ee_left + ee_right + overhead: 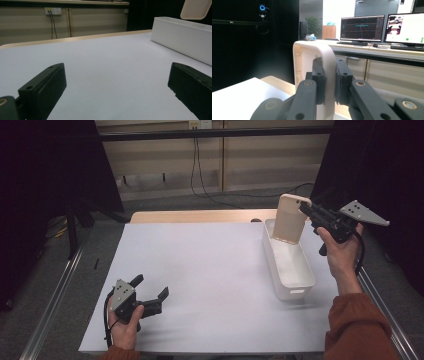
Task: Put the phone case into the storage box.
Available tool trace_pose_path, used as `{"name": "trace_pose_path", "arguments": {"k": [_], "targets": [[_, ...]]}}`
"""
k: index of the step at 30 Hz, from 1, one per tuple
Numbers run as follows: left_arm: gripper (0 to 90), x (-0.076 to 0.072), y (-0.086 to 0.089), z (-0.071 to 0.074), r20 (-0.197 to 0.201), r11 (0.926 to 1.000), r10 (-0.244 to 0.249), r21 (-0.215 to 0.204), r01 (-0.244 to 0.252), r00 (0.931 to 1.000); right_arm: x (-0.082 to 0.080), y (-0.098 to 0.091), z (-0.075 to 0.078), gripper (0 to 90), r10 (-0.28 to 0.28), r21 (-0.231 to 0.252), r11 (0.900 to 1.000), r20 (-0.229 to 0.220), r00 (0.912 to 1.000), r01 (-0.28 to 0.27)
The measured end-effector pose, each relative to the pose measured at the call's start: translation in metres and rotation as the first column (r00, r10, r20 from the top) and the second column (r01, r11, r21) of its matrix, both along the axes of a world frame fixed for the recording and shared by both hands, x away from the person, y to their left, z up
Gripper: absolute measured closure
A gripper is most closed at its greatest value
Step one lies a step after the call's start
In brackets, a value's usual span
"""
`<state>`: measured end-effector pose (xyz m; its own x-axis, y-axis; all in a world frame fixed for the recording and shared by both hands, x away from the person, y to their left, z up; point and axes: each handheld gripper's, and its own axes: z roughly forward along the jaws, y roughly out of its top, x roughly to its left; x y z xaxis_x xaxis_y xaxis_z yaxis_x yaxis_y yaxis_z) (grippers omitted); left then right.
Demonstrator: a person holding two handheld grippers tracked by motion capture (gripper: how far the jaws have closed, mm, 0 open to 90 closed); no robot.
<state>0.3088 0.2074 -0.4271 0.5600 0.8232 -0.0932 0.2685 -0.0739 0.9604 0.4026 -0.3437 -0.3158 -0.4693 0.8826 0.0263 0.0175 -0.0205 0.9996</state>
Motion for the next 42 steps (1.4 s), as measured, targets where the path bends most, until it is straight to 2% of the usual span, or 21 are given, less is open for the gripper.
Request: {"name": "trace_pose_path", "arguments": {"k": [5,11,16,18,33,42], "targets": [[1.9,-0.001,0.000,0.000,0.002,1.0000,-0.002,0.002,0.002,1.0000,0.008,-0.001,-0.007,81.1,-0.015,-0.016,0.9998,-0.010,0.9998,0.015],[2.0,0.000,0.000,0.001,0.003,1.0000,-0.006,-0.001,0.006,1.0000,0.017,-0.004,-0.018,81.1,-0.025,-0.013,0.9996,-0.032,0.9992,0.024],[1.7,0.000,0.000,0.000,-0.007,0.9999,0.008,-0.007,-0.008,0.9999,0.023,-0.003,-0.023,81.1,-0.028,-0.021,0.9994,-0.042,0.9987,0.028],[1.7,0.000,0.000,0.000,-0.015,0.9999,-0.004,-0.010,0.003,0.9999,0.026,-0.003,-0.025,81.1,-0.033,-0.018,0.9993,-0.046,0.9984,0.032],[1.8,0.000,0.000,0.001,-0.008,1.0000,-0.006,-0.003,0.006,1.0000,0.050,-0.001,-0.050,81.1,-0.046,-0.021,0.9988,-0.088,0.9951,0.044],[1.7,0.001,0.001,0.000,-0.012,1.0000,0.000,-0.006,0.000,0.9999,0.059,-0.001,-0.058,81.1,-0.051,-0.038,0.9982,-0.087,0.9949,0.048]]}}
